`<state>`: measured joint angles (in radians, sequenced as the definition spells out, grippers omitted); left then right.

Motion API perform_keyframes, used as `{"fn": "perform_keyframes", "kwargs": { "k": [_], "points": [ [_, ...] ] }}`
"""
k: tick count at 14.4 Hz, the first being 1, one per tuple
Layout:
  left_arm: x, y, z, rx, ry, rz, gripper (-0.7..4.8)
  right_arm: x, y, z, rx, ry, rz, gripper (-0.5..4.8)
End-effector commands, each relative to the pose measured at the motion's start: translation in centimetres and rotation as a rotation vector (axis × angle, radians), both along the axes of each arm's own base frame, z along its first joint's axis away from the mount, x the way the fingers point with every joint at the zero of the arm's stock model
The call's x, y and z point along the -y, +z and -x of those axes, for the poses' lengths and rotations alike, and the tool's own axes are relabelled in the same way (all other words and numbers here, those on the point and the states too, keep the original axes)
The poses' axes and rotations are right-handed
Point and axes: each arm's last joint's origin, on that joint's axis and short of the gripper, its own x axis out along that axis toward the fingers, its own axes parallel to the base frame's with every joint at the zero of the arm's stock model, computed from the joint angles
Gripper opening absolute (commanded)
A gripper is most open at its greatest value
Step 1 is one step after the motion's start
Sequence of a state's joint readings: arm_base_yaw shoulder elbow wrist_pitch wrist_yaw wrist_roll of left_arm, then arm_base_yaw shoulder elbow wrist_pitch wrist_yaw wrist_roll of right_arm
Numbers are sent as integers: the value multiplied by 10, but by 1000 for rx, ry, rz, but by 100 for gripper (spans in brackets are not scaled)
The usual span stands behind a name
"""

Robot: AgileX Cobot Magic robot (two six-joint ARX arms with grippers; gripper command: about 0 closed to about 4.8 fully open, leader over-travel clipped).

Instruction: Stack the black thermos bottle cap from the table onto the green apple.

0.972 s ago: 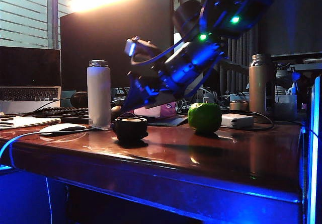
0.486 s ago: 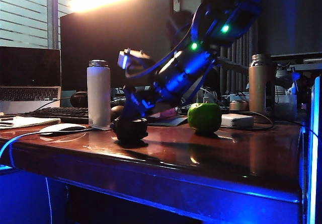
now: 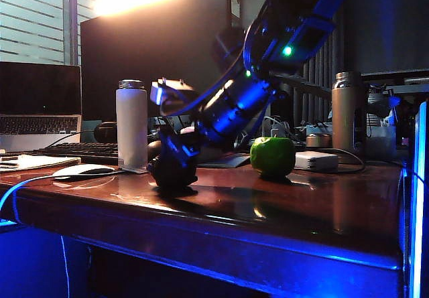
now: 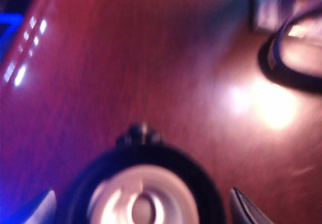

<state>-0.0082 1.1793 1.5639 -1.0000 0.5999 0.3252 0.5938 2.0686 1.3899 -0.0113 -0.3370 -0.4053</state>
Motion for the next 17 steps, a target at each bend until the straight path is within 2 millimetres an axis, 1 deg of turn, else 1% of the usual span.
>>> {"fn": "perform_keyframes", "kwargs": {
  "k": [1, 3, 4, 5, 6, 7, 10, 12, 13, 15, 16, 17],
  "points": [
    [0, 2, 1, 16, -9, -2, -3, -3, 4, 0, 18, 7, -13, 479],
    [0, 2, 1, 16, -9, -2, -3, -3, 4, 0, 19, 4, -11, 479],
    [0, 2, 1, 16, -9, -2, -3, -3, 4, 0, 20, 4, -11, 441],
    [0, 2, 1, 16, -9, -2, -3, -3, 4, 1, 20, 4, -11, 359],
    [0, 2, 1, 16, -9, -2, -3, -3, 4, 0, 21, 2, -10, 315],
    [0, 2, 1, 16, -9, -1, -3, -3, 4, 0, 24, 2, -12, 305],
    [0, 2, 1, 16, -9, -2, -3, -3, 5, 0, 27, 1, -15, 305],
    [0, 2, 1, 16, -9, -2, -3, -2, 1, 2, -11, -2, 7, 305],
    [0, 2, 1, 16, -9, -2, -3, -1, 3, 3, -34, -23, 4, 305],
    [0, 2, 1, 16, -9, -2, -3, 3, 16, 6, -29, -136, 27, 305],
    [0, 2, 1, 16, -9, -2, -3, 5, 26, 7, 0, -157, 27, 305],
    [0, 2, 1, 16, -9, -2, -3, 7, 42, 9, 42, -180, 15, 305]
  ]
}}
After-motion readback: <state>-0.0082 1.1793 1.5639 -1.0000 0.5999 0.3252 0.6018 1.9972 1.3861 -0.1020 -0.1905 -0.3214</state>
